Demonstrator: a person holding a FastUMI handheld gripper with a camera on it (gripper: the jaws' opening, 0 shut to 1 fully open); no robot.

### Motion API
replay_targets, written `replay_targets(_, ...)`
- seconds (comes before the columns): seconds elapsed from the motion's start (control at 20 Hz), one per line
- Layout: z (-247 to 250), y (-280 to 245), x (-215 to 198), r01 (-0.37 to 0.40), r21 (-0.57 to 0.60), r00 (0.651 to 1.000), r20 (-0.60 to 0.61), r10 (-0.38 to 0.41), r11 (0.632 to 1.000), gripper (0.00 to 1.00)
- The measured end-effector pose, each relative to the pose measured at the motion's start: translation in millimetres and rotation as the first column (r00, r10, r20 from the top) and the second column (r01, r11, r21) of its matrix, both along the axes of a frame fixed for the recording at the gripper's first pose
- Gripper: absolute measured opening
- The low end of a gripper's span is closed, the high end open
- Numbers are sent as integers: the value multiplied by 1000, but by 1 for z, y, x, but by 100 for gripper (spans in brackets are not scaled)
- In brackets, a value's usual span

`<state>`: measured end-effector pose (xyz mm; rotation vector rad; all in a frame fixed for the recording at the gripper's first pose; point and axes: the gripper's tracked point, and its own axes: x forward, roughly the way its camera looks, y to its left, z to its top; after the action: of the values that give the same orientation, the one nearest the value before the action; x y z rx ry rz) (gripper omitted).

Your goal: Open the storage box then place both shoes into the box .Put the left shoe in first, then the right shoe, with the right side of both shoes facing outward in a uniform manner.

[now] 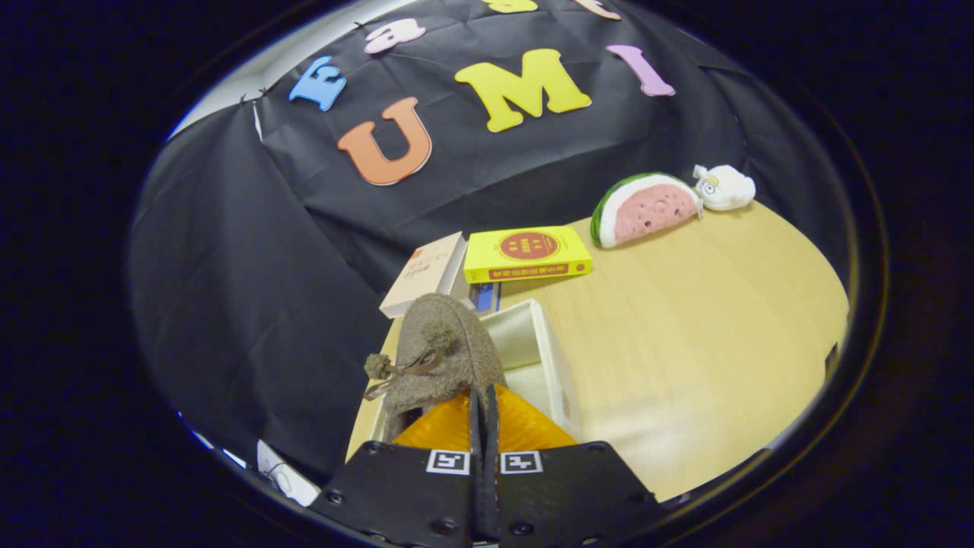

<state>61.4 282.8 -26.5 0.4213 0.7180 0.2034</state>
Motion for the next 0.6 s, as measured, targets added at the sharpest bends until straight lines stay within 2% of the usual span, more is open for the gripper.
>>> replay_targets(0.25, -4, -8, 1, 89, -28, 996, 23, -88, 996, 0)
replay_targets(0.6, -16, -20, -1, 126, -51, 992, 24, -125, 991, 3)
